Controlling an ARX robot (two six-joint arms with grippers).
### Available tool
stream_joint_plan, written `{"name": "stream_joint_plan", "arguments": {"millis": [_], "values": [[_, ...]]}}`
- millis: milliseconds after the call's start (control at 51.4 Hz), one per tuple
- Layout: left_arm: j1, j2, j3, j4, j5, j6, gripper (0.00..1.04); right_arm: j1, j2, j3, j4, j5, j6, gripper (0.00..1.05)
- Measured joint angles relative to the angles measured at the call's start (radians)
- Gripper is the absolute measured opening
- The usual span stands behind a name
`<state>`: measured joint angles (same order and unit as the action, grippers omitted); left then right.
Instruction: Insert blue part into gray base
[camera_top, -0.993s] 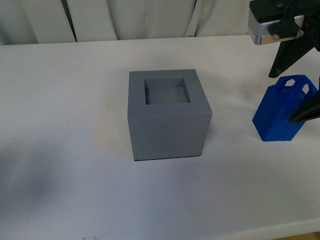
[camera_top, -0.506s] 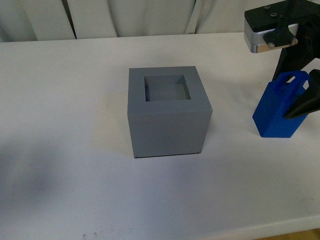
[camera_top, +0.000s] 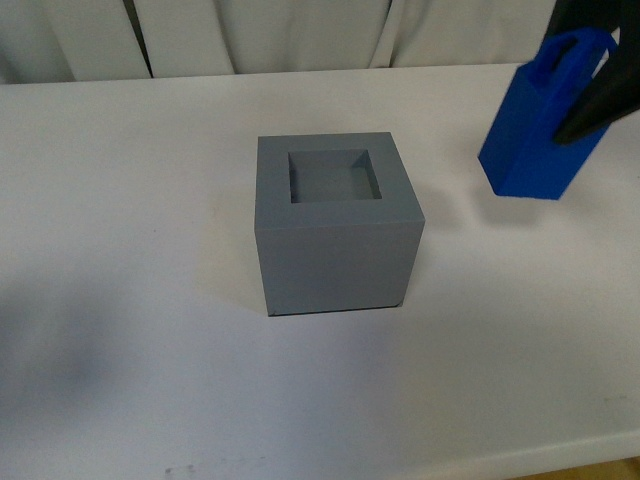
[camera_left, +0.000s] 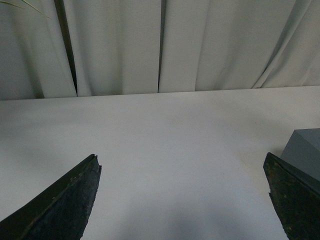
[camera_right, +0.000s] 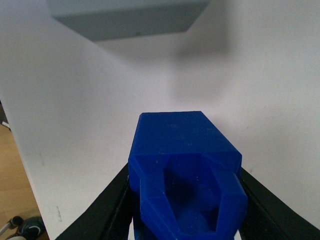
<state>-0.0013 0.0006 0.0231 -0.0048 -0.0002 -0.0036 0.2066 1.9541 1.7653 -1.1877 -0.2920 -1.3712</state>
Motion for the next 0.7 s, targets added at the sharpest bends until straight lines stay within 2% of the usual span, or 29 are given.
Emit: {"name": "stream_joint_plan", "arguments": {"millis": [292,701], "values": [[0.000,0.000,0.000,0.000,0.000,0.000,0.99,0.089,0.000,0.118,-0.071,-0.052,0.052,0.48],[0.000,0.000,0.000,0.000,0.000,0.000,0.99,0.207,-0.006,0.121,-0.049,-0.053,0.116,0.48]]}}
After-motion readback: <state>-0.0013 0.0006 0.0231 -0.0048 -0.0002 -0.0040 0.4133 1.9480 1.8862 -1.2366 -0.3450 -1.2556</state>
